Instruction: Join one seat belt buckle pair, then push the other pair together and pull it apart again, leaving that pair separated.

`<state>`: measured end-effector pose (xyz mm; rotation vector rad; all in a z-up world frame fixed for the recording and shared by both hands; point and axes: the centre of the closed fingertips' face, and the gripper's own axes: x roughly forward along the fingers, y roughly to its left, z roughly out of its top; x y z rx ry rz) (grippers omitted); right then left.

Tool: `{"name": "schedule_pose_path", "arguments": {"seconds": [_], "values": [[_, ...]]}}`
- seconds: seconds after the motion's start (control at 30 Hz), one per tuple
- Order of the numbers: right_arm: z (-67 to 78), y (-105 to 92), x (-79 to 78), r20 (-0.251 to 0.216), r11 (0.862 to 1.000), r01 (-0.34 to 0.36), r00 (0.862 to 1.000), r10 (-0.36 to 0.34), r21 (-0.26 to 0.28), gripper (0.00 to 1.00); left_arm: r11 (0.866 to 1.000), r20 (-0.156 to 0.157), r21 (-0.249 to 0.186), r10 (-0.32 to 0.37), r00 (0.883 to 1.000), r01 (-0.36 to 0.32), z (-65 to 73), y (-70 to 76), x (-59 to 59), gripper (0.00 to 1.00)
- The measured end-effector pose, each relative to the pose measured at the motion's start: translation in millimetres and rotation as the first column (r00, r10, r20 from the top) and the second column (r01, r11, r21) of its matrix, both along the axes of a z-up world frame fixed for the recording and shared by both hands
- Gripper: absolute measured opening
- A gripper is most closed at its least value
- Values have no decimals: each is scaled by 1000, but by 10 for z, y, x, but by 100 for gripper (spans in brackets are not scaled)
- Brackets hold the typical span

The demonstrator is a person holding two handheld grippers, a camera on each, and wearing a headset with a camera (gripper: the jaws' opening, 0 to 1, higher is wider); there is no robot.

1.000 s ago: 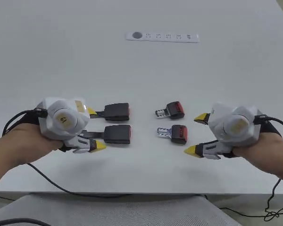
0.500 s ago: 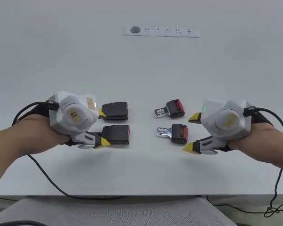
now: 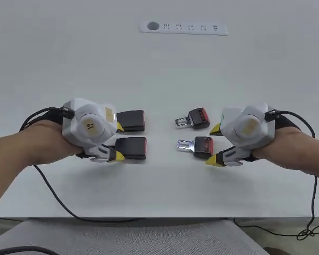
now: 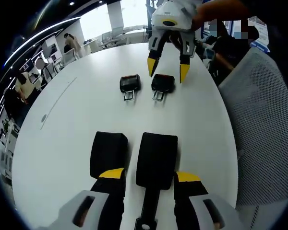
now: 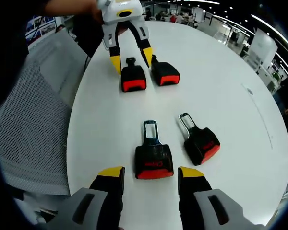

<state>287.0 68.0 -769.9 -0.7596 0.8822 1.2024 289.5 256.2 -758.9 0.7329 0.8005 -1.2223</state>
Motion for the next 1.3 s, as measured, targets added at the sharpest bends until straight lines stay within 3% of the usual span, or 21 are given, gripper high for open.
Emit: {"name": "schedule_pose_path", "arguments": {"seconds": [0.33, 0.5, 0.9, 1.3], "values": [[-59, 44, 23, -18, 998, -45, 999, 45, -34, 36, 999, -16, 8, -32, 999, 32, -80, -40, -10, 39], [-95, 38, 31, -40, 998, -53, 998, 52, -40, 33, 996, -14, 45, -81, 997, 81, -162, -8, -60, 33], [-122, 47, 24, -38, 990, -118, 993, 116, -73, 32, 996, -10, 34, -86, 996, 87, -177, -11, -38, 33], [-129, 65, 19, -49, 975, -202, 979, 198, -91, 32, 992, -26, 63, -105, 994, 107, -185, -25, -51, 33]]}}
